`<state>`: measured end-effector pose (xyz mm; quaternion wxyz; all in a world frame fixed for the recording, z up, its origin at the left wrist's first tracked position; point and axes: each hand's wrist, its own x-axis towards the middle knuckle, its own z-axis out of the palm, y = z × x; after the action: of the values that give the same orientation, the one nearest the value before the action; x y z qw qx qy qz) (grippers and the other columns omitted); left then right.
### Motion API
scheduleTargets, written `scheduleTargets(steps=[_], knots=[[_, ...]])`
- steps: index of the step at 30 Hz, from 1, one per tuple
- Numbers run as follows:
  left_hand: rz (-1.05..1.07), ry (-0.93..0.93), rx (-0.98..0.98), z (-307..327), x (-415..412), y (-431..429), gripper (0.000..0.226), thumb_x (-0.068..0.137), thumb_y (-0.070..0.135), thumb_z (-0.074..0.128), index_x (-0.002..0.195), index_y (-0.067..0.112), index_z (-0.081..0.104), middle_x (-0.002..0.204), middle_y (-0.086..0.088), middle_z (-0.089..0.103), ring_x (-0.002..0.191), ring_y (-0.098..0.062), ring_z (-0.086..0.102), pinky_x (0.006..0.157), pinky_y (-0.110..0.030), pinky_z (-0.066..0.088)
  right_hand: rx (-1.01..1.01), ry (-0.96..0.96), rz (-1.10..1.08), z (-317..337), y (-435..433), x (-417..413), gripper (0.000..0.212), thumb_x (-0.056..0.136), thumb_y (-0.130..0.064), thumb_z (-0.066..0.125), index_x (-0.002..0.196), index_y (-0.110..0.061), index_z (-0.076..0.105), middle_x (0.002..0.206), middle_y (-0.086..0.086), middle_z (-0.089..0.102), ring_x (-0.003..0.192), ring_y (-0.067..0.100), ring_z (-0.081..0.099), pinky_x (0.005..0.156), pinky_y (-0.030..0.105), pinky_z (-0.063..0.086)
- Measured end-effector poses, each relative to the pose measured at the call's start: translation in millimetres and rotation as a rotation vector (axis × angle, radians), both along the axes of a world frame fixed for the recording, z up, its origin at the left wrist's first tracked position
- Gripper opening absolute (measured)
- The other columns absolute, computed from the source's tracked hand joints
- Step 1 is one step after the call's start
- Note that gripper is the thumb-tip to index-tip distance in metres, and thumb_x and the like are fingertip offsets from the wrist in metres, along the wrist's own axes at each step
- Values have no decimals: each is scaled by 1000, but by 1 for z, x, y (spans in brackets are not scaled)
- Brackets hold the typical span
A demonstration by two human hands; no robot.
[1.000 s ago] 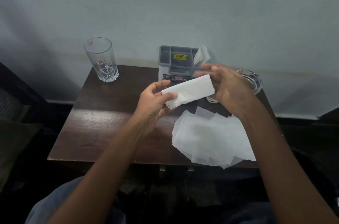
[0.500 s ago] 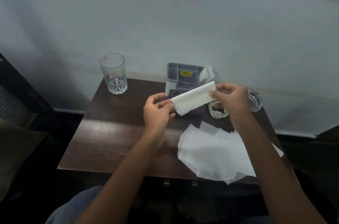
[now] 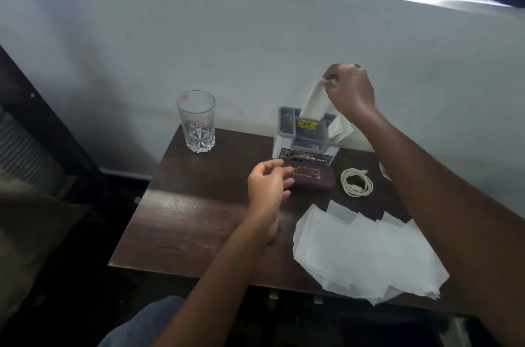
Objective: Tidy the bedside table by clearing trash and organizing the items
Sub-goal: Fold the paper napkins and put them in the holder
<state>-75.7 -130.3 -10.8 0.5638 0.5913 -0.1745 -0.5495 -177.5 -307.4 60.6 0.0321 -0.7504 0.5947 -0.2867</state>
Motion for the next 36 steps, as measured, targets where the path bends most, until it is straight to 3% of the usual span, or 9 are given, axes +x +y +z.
scheduleTargets(steps=[6, 11, 15, 20, 24, 26, 29, 33, 36], knots=[[-26, 10, 13, 1, -1, 0, 19, 93, 7, 42, 105, 17, 54, 96, 0, 67, 81, -13, 64, 68, -24, 49, 175, 39, 30, -22, -3, 1, 31, 86, -5, 49, 112, -11, 65, 120, 12, 62, 112, 28, 56, 88, 36, 47], [-46, 1, 20, 1, -3, 0, 19, 93, 8, 42, 104, 16, 55, 95, -1, 68, 82, -15, 63, 68, -25, 48, 276, 87, 42, -30, -2, -1, 27, 82, -8, 61, 108, -11, 66, 113, 10, 66, 103, 30, 61, 90, 38, 49], [-50, 2, 35, 1, -3, 1, 18, 94, 9, 41, 103, 16, 55, 99, -2, 68, 83, -16, 63, 66, -24, 48, 267, -71, 43, -18, 5, -11, 32, 78, -16, 70, 110, -12, 67, 109, 6, 69, 104, 21, 61, 97, 40, 45], [-63, -3, 40, 2, -5, 2, 22, 93, 6, 39, 103, 15, 56, 100, -3, 67, 83, -16, 63, 71, -26, 48, 127, -358, -14, -5, 70, -50, 20, 76, -8, 68, 96, -11, 71, 89, 6, 70, 80, 13, 61, 79, 26, 49], [-76, -17, 42, 2, -7, 3, 22, 93, 5, 39, 97, 16, 57, 94, -1, 68, 80, -15, 62, 70, -26, 48, 305, -588, -82, -26, 130, -88, 9, 76, -3, 68, 81, -11, 69, 71, 6, 67, 54, 2, 59, 53, 7, 45], [-95, -29, 42, 0, -9, 4, 22, 93, 5, 39, 97, 16, 58, 91, 1, 68, 80, -14, 62, 70, -25, 48, 391, -628, -161, -43, 142, -106, 12, 78, 0, 65, 74, -12, 66, 71, 9, 66, 50, 3, 58, 47, 7, 43], [-124, -58, 50, -2, -12, 6, 24, 94, 7, 39, 103, 14, 60, 91, 2, 68, 82, -14, 63, 74, -26, 50, 490, -532, -319, -66, 139, -142, 10, 79, 1, 62, 77, -7, 67, 73, 12, 66, 56, 12, 59, 52, 18, 44], [-157, -105, 71, -6, -19, 7, 24, 94, 8, 40, 103, 15, 61, 97, 0, 70, 87, -16, 65, 76, -28, 50, 558, -262, -473, -84, 129, -195, 11, 76, 0, 61, 70, -7, 67, 74, 13, 64, 75, 26, 58, 72, 36, 49], [-186, -112, 76, -6, -34, 6, 22, 95, 9, 41, 97, 17, 61, 96, 1, 70, 88, -16, 65, 79, -29, 50, 641, -165, -502, -91, 130, -218, 11, 75, 3, 64, 72, -7, 65, 78, 11, 61, 82, 27, 55, 74, 36, 47]])
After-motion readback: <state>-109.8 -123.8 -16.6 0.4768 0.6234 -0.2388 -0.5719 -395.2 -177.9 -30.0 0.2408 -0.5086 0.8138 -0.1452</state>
